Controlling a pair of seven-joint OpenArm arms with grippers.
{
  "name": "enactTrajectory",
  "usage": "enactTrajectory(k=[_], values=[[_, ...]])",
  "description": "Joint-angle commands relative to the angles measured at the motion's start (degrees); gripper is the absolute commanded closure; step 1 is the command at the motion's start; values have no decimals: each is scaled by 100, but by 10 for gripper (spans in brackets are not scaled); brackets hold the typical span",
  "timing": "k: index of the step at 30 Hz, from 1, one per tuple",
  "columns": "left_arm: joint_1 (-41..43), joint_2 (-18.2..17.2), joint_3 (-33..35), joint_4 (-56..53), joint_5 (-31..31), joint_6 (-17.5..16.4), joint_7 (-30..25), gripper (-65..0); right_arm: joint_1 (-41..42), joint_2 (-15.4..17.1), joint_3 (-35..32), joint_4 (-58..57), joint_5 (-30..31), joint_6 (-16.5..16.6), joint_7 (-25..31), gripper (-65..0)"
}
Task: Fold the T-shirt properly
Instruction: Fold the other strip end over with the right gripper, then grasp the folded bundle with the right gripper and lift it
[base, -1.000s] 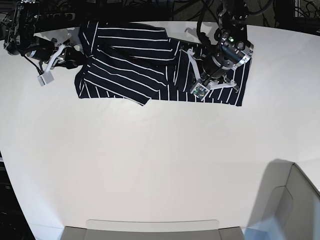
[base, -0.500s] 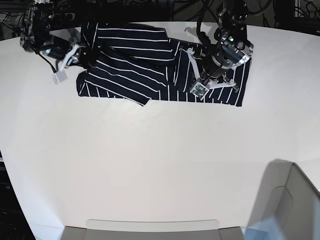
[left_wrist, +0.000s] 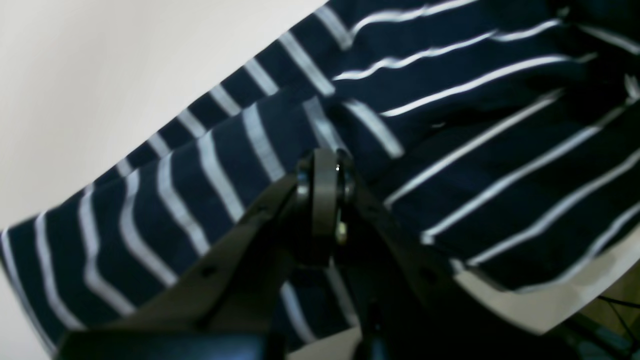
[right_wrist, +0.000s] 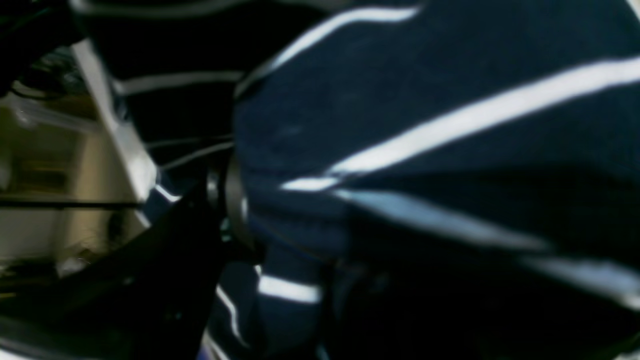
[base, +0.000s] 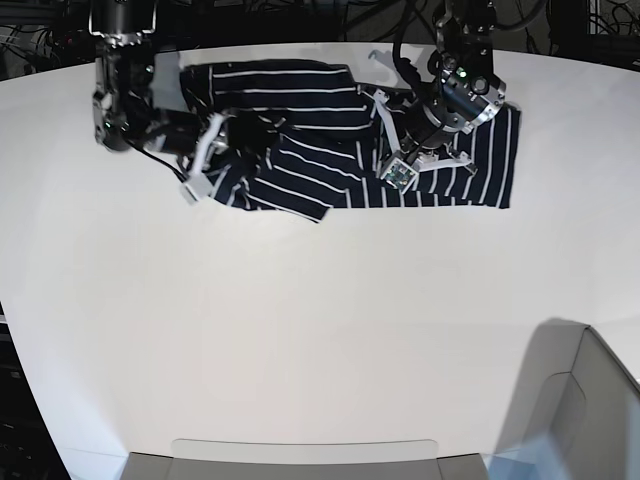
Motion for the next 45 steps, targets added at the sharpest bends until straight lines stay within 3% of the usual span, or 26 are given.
enactTrajectory(k=[1,3,7,15,21,24,27,31,37,45], values=[[1,10,5,96,-48,10,-59,0,159,7,-25,71,-269,-42,-34,-254],[45,10,5,96,-48,10,-50,0,361,-99,-148,80,-647,-42,-34,-212],[106,-105,-3,96,-48,10,-50,0,712,-222,-228,53,-1113,-42,-25,-9],[106,-113,-469,96,-48,10,-50,0,1504,-81,-96,-404,-1992,-68,80,0],[106,-113,-900,96,-48,10,-41,0,2137,692,748,-1204,-2009,-824,555,0],[106,-113,-1076,96,-48,10,-15,0,2268,1106,810,-1142,-2150,-1132,713,0],[106,-113,-1181,96,-48,10,-6,0,2365,1158,739,-518,-2765,-1519,713,0],[115,-113,-1463,96,-48,10,-6,0,2348,816,-131,669,-4022,-1879,704,0],[124,-131,-1700,96,-48,10,3,0,2383,-108,-1335,1266,-5649,-2064,696,0],[291,-254,-1691,96,-48,10,3,0,2761,-978,-2610,396,-6669,-2126,775,0]])
